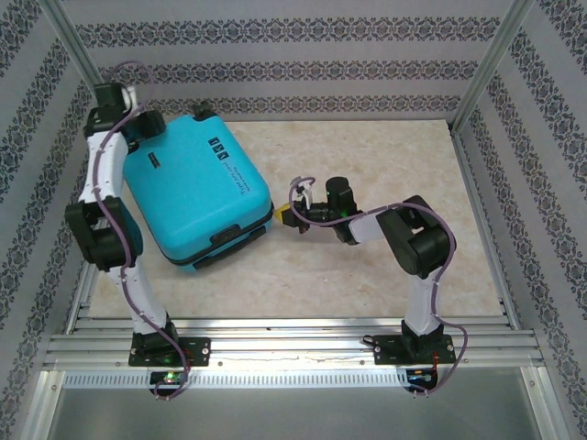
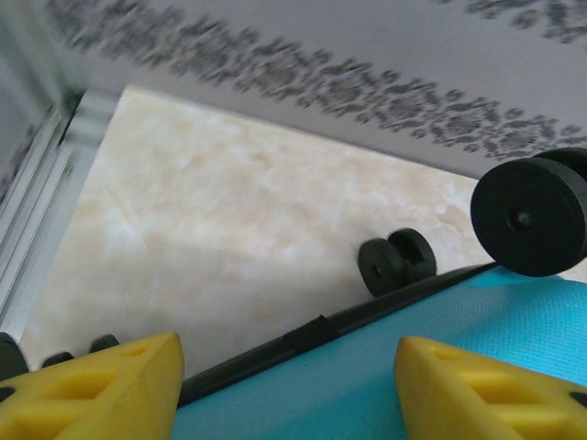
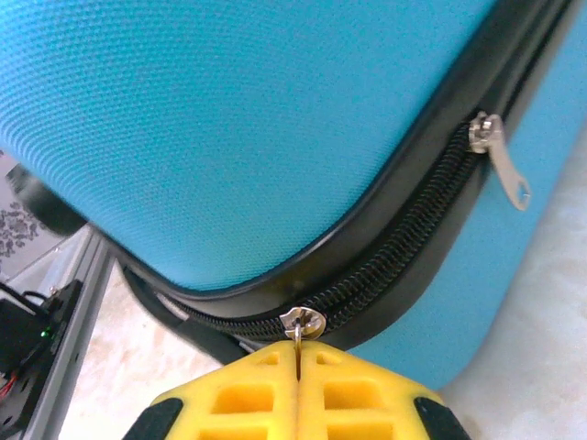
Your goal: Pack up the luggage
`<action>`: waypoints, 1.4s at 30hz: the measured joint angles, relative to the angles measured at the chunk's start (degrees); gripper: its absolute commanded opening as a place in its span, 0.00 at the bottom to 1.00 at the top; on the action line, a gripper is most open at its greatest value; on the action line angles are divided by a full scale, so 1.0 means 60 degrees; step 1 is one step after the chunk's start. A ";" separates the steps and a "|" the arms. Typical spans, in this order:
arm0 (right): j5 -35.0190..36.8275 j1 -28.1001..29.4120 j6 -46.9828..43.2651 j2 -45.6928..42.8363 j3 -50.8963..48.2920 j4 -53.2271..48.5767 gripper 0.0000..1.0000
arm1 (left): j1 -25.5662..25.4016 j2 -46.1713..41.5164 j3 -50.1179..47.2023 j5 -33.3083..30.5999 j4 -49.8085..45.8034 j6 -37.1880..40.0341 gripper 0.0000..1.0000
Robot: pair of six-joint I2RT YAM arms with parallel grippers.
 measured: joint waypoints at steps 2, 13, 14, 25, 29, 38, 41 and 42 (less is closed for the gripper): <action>0.0084 0.0135 -0.0073 -0.0211 -0.0219 -0.0033 0.00 | -0.0663 0.0514 0.0852 0.0000 -0.0204 0.0517 0.60; 0.3803 0.1475 -0.1020 -0.1687 -0.1217 -0.0925 0.00 | -0.2892 0.1541 0.2302 -0.1053 -0.0313 0.1180 0.57; 0.4317 0.1628 -0.1155 -0.1734 -0.1231 -0.0951 0.00 | -0.2911 0.1457 0.2051 -0.1155 -0.0040 0.1177 0.56; 0.8488 0.2175 -0.3056 -0.1377 -0.0710 -0.0718 0.00 | -0.2969 0.0546 -0.0273 -0.1297 0.2310 0.1104 0.50; 0.7927 0.1800 -0.3257 -0.1024 -0.0280 -0.0747 0.00 | -0.2973 0.0412 -0.0586 -0.1209 0.2634 0.1118 0.50; 0.4415 0.0761 -0.3217 -0.0361 0.0597 -0.1104 0.00 | -0.2969 0.0364 -0.0732 -0.0980 0.2871 0.1282 0.50; 0.4098 0.0630 -0.3075 -0.0342 0.0696 -0.1282 0.15 | -0.3016 0.0346 -0.0732 -0.0984 0.2856 0.1341 0.53; 0.4069 0.0561 -0.2925 -0.0342 0.0692 -0.1275 0.22 | -0.3034 0.0317 -0.0736 -0.0984 0.2812 0.1330 0.54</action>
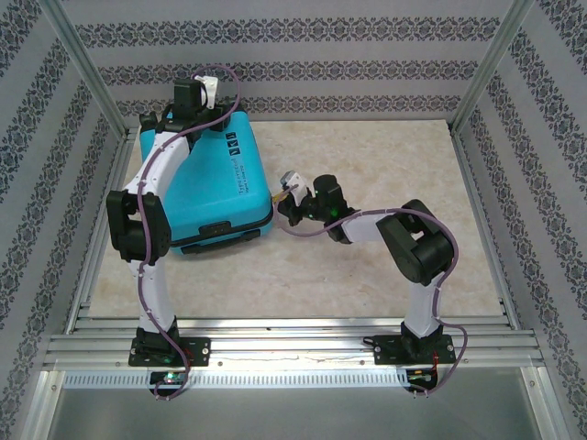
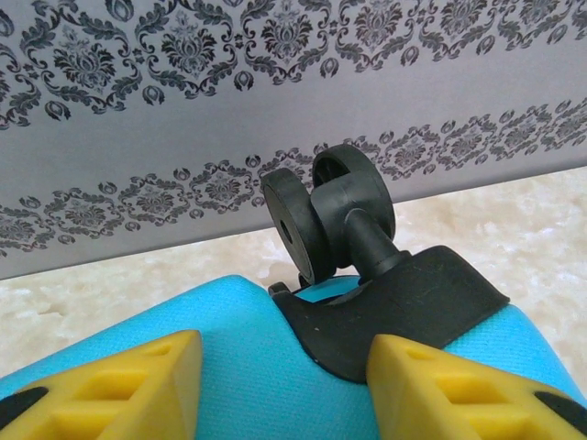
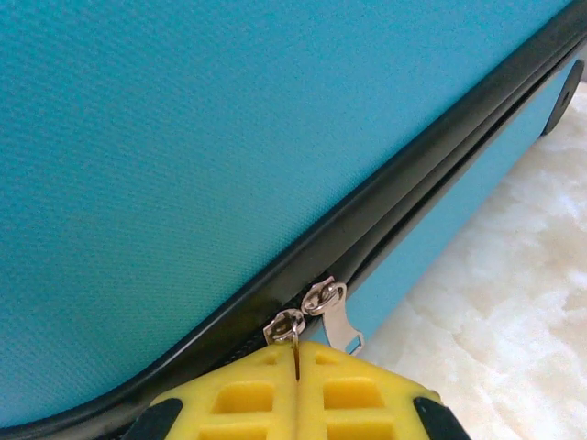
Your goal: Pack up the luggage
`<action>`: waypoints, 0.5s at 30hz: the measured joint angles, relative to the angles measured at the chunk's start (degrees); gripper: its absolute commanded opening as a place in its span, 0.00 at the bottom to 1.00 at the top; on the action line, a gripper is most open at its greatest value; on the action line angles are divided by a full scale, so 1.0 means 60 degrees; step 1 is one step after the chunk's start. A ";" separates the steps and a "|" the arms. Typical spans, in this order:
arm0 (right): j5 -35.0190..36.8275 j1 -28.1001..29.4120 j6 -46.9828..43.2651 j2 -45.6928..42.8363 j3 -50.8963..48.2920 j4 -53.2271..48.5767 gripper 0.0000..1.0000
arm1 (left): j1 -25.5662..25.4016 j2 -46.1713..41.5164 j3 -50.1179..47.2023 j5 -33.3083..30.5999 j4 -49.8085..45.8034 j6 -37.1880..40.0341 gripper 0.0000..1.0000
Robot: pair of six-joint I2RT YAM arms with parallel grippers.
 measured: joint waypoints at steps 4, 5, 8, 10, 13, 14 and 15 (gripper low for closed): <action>0.0208 -0.0375 0.0725 -0.0404 -0.0066 -0.0062 0.38 | -0.0197 -0.0605 -0.0393 0.0157 -0.0619 -0.0135 0.68; 0.0291 -0.0492 0.0911 -0.0648 -0.0066 -0.0157 0.41 | -0.0277 -0.0903 -0.0572 0.0197 -0.0940 -0.0222 0.71; 0.0550 -0.0827 0.1552 -0.1752 0.0036 -0.0769 0.48 | -0.0503 -0.2073 -0.1144 0.0131 -0.2186 -0.0637 0.80; 0.0597 -0.0969 0.1978 -0.2299 0.0568 -0.1490 0.50 | -0.0543 -0.3034 -0.1417 -0.0164 -0.2783 -0.0943 0.81; 0.0390 -0.0962 0.2506 -0.2375 0.1993 -0.2714 0.53 | -0.0178 -0.4532 -0.1872 -0.0725 -0.3191 -0.1337 0.82; 0.0251 -0.0962 0.2699 -0.2335 0.2339 -0.2973 0.53 | 0.0051 -0.5053 -0.2167 -0.0907 -0.3213 -0.1461 0.82; 0.0047 -0.0962 0.2929 -0.2273 0.2721 -0.3238 0.54 | 0.0357 -0.5588 -0.2575 -0.1078 -0.3228 -0.1603 0.82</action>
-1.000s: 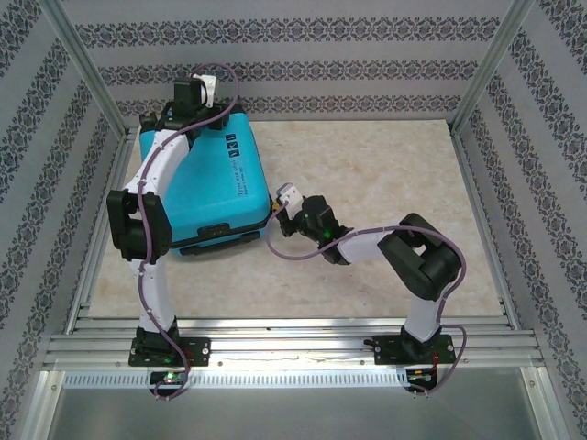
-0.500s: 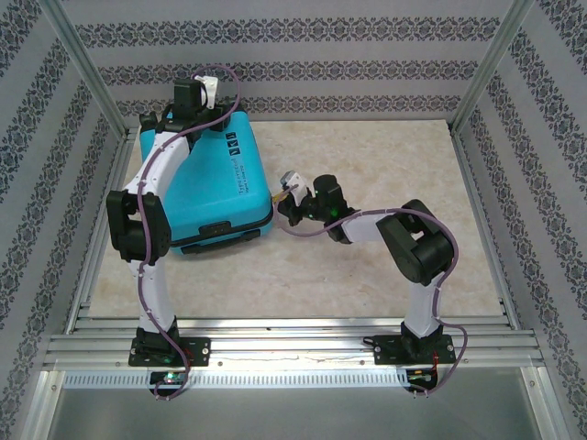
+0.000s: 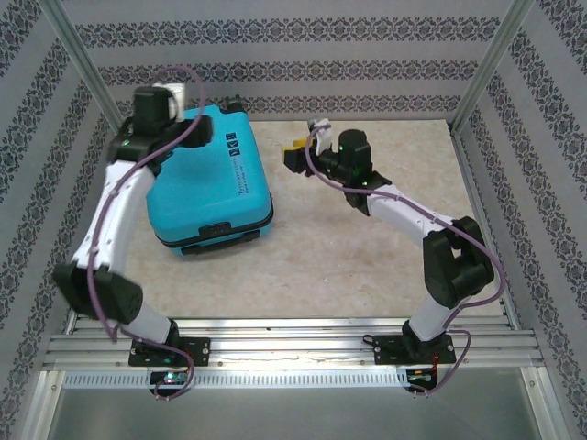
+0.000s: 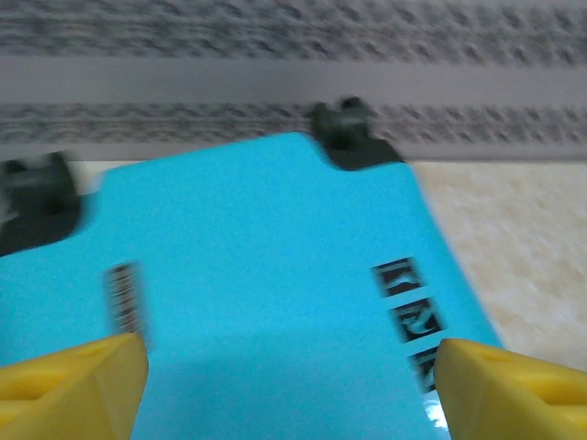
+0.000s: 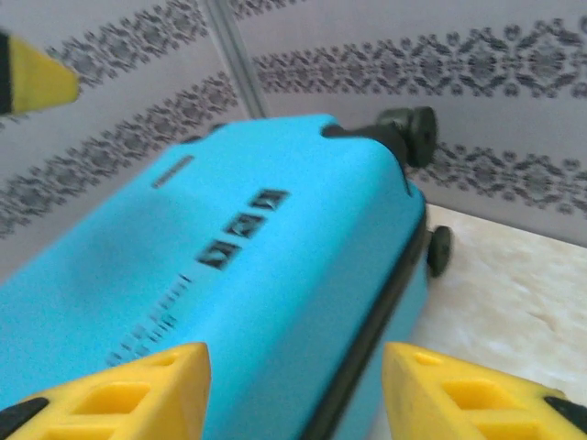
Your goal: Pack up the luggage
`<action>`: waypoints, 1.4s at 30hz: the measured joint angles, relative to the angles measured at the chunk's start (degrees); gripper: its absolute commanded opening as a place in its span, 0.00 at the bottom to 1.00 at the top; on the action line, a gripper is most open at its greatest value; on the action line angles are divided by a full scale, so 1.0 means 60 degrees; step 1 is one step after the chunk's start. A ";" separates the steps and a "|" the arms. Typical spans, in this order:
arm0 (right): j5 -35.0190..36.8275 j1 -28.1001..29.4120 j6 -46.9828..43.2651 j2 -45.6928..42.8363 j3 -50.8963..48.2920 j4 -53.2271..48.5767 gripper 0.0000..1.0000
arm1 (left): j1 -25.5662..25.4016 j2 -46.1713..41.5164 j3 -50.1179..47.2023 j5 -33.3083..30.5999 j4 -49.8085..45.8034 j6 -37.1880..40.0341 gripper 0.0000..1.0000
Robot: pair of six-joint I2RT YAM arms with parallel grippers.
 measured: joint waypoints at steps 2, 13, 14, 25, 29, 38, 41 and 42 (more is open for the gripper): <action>-0.0331 0.0044 0.0368 0.0189 0.0481 -0.0299 0.55 | 0.0703 -0.0914 -0.0925 -0.0215 -0.0015 -0.0306 0.82; -0.1089 0.0841 0.1239 0.2040 0.1628 -0.1912 0.58 | 0.2310 -0.2681 -0.5005 0.0433 0.0015 -0.1545 0.82; -0.1147 0.0878 0.1279 0.2109 0.1694 -0.1912 0.58 | 0.2320 -0.2743 -0.5158 0.0561 0.0062 -0.1610 0.81; -0.2084 0.0707 0.2062 0.2397 0.1880 -0.1311 0.58 | 0.2510 -0.2914 -0.6280 0.1865 0.2007 -0.2361 0.69; -0.2106 0.0415 0.2269 0.2098 0.1118 -0.0652 0.57 | 0.1803 -0.2769 -0.6779 0.1541 0.3351 -0.2696 0.69; -0.1173 -0.1071 0.2550 0.0084 -0.1344 -0.0135 0.56 | -0.1031 -0.1337 -0.6940 0.0299 0.6415 -0.3767 0.67; -0.0834 -0.1632 0.2543 -0.0594 -0.1945 -0.0291 0.57 | -0.1789 -0.0954 -0.6859 0.0240 0.7173 -0.4167 0.66; -0.0776 -0.1829 0.2535 -0.0765 -0.2069 -0.0393 0.57 | -0.1982 -0.0856 -0.6838 0.0240 0.7326 -0.4277 0.66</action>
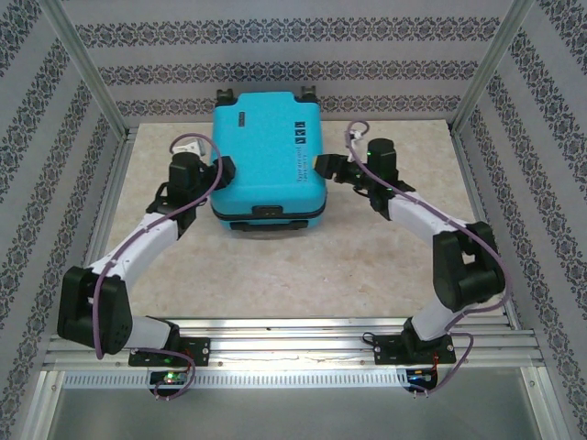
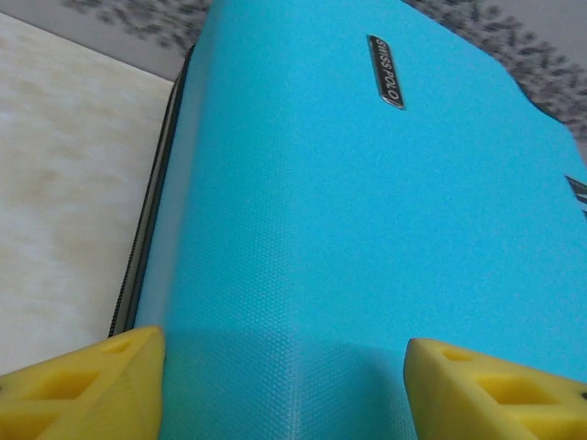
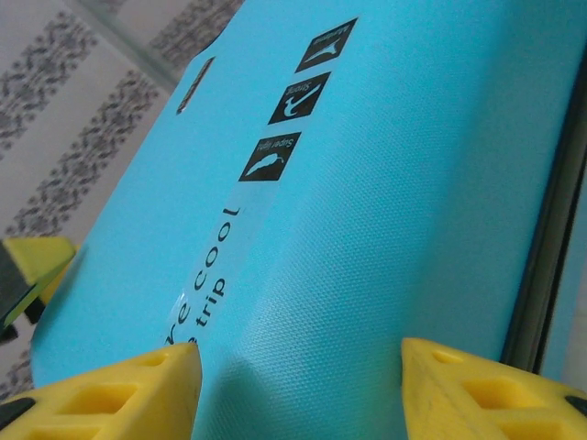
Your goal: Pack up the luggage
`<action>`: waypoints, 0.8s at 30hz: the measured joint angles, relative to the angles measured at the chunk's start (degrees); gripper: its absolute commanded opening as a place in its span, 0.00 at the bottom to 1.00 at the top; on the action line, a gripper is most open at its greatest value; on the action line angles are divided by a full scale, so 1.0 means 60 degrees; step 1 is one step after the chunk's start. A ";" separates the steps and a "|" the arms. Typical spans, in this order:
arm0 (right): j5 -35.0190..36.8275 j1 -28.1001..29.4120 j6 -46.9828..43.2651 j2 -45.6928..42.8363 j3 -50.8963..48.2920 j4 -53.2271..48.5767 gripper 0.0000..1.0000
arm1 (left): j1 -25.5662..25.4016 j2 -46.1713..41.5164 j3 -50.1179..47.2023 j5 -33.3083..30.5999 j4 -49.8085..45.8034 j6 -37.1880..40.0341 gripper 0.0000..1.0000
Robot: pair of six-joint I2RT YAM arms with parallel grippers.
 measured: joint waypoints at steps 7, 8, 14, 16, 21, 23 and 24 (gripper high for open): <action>0.0018 -0.0885 -0.0248 -0.0408 -0.0138 -0.0663 0.57 | -0.0798 0.0168 0.0186 0.0310 0.0076 -0.0375 0.71; 0.0022 -0.0889 -0.0361 -0.0430 -0.0098 -0.0787 0.57 | -0.0798 0.0178 0.0382 0.0317 -0.0248 -0.0324 0.71; 0.0277 -0.0907 -0.1195 -0.0980 0.0182 -0.2379 0.59 | -0.0641 0.0368 0.2113 0.1311 -0.2976 0.0313 0.81; 0.0361 -0.0903 -0.1530 -0.1490 0.0182 -0.3118 0.61 | -0.0459 0.0357 0.2634 0.2004 -0.3504 0.0525 0.84; 0.0885 -0.1300 -0.2251 -0.3002 0.0182 -0.4258 0.93 | 0.0678 0.0168 0.3548 0.2747 -0.4288 0.1053 1.00; 0.0969 -0.1785 -0.2379 -0.3501 0.0178 -0.4524 0.98 | 0.1133 0.0058 0.3818 0.2776 -0.4703 0.1311 1.00; 0.1002 -0.2029 -0.2444 -0.3676 0.0164 -0.4623 0.98 | 0.1260 0.0040 0.3931 0.2769 -0.4881 0.1432 1.00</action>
